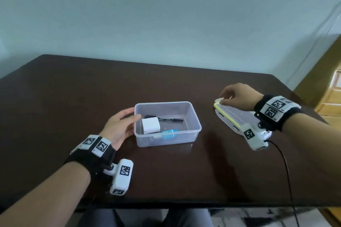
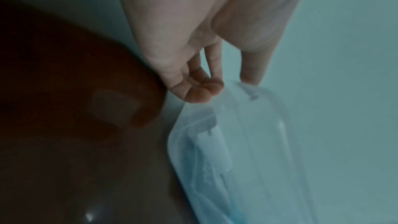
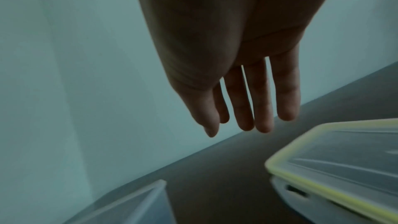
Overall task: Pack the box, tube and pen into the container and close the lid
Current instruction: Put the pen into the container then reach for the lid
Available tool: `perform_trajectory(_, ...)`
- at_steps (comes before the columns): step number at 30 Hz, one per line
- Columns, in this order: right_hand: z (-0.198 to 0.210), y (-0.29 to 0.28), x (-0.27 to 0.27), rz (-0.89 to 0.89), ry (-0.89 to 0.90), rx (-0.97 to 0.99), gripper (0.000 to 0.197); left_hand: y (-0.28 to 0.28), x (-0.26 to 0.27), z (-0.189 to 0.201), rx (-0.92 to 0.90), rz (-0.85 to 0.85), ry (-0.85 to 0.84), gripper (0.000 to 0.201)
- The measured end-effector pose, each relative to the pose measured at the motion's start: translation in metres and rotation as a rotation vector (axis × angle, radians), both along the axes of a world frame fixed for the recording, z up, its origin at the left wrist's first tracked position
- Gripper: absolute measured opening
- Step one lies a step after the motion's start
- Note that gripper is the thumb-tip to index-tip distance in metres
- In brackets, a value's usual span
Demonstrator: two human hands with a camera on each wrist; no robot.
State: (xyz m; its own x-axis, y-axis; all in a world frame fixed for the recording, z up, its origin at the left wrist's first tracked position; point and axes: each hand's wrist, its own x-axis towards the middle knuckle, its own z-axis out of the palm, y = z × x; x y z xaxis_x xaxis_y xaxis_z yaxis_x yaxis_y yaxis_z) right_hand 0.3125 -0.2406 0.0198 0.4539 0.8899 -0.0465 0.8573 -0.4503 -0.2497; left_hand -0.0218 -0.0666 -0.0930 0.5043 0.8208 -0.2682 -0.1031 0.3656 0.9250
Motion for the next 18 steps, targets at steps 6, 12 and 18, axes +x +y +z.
perform_trajectory(6,-0.039,-0.038,0.034,-0.217,-0.005,-0.224,0.081,0.003,0.022,0.005,0.077,0.048,0.061,0.030)
perform_trajectory(12,-0.063,-0.052,0.049,-0.377,-0.013,-0.224,0.118,-0.001,0.027,0.004,0.100,0.029,0.091,0.025)
perform_trajectory(18,-0.080,-0.037,0.054,-0.402,-0.003,-0.269,0.123,-0.001,0.024,0.007,0.088,-0.003,0.135,0.026)
